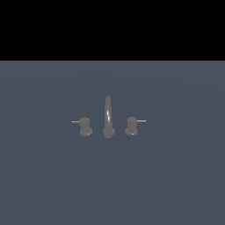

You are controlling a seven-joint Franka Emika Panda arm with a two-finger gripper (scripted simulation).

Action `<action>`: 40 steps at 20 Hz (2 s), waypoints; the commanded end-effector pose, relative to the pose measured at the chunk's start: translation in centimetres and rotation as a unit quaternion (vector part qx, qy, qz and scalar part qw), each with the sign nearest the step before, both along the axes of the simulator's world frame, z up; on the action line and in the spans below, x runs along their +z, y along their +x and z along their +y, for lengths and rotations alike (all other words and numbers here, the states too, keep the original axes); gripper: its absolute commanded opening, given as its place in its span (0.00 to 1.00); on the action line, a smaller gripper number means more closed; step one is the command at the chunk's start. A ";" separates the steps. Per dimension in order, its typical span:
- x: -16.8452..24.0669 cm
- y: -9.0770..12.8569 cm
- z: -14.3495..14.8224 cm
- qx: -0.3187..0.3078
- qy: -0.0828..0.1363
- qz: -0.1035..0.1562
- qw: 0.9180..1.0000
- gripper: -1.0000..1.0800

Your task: Turn on the faucet by rotating a designated handle.

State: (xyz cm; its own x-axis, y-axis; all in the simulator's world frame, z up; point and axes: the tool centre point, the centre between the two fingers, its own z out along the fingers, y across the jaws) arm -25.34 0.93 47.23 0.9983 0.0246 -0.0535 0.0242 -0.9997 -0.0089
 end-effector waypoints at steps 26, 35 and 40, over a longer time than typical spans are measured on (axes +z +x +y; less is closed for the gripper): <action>-8.3 2.7 6.2 -0.160 -0.004 -0.003 0.987 0.00; -13.4 5.4 9.5 -0.254 -0.006 -0.005 0.967 0.00; -16.2 7.1 11.0 -0.305 -0.007 -0.006 0.952 0.00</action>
